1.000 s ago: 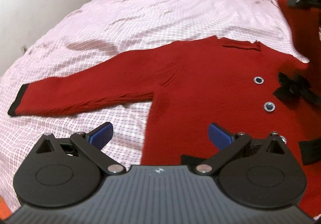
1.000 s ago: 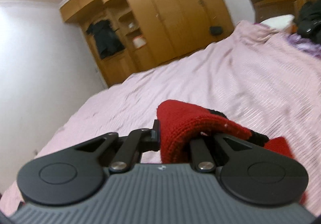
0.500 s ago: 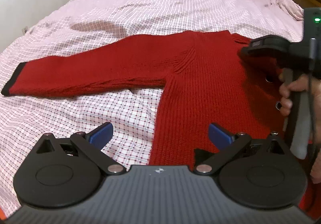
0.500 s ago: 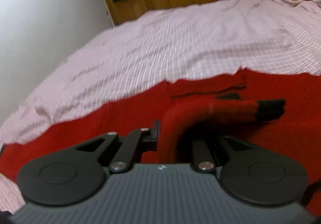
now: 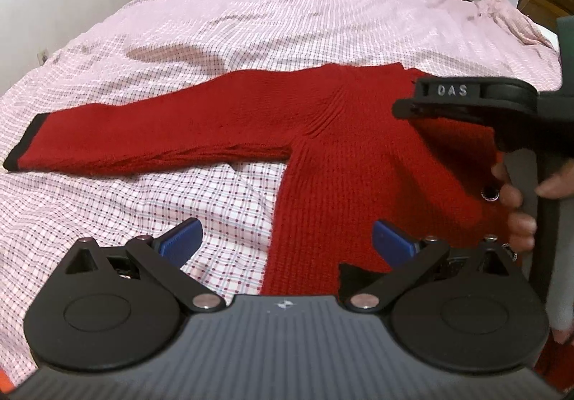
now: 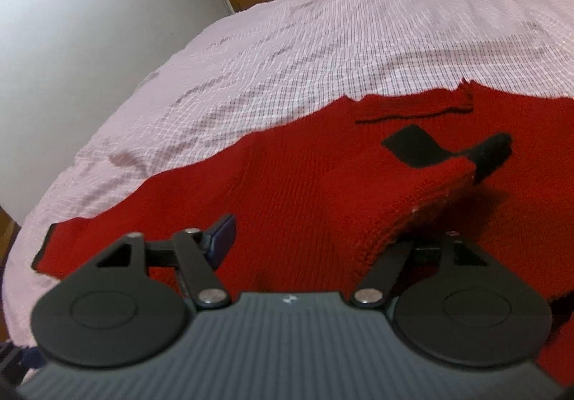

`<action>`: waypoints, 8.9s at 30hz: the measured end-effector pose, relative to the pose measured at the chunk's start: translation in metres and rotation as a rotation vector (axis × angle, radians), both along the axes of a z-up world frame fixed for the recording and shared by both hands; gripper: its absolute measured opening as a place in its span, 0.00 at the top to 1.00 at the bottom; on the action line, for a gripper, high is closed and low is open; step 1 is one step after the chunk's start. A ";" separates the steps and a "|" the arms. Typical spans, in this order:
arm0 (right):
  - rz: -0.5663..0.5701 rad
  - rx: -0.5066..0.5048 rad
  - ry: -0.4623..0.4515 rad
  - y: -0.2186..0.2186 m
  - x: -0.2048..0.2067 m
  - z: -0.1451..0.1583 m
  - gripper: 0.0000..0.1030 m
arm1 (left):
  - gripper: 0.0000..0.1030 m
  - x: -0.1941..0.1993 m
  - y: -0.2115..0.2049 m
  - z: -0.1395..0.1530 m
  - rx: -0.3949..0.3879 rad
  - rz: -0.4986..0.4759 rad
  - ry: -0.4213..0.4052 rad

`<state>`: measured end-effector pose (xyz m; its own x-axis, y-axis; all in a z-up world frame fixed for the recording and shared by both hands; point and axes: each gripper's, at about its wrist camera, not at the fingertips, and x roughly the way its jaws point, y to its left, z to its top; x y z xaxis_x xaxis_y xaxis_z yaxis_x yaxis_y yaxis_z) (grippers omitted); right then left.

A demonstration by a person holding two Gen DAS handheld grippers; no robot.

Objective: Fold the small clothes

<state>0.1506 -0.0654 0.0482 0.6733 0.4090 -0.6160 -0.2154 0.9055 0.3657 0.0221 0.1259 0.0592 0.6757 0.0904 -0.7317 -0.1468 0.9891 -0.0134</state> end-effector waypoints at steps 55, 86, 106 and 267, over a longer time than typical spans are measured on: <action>-0.238 -0.036 0.027 -0.235 0.042 -0.032 0.27 | 0.58 0.133 -0.198 -0.023 0.154 -0.379 -0.049; -0.202 -0.008 0.014 -0.239 0.045 -0.032 0.25 | 0.47 0.099 -0.030 -0.038 -0.209 0.030 -0.016; -0.209 -0.016 -0.019 -0.236 0.050 -0.036 0.25 | 0.76 0.097 -0.054 -0.031 -0.053 -0.018 -0.059; -0.214 -0.101 -0.085 -0.129 -0.164 -0.001 0.06 | 0.85 0.033 0.148 0.089 -0.321 0.144 -0.453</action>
<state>-0.0131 -0.1942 0.0472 0.7890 0.1903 -0.5841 -0.0405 0.9649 0.2596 0.0551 0.2739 0.1478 0.9255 0.0256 -0.3778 -0.1890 0.8957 -0.4025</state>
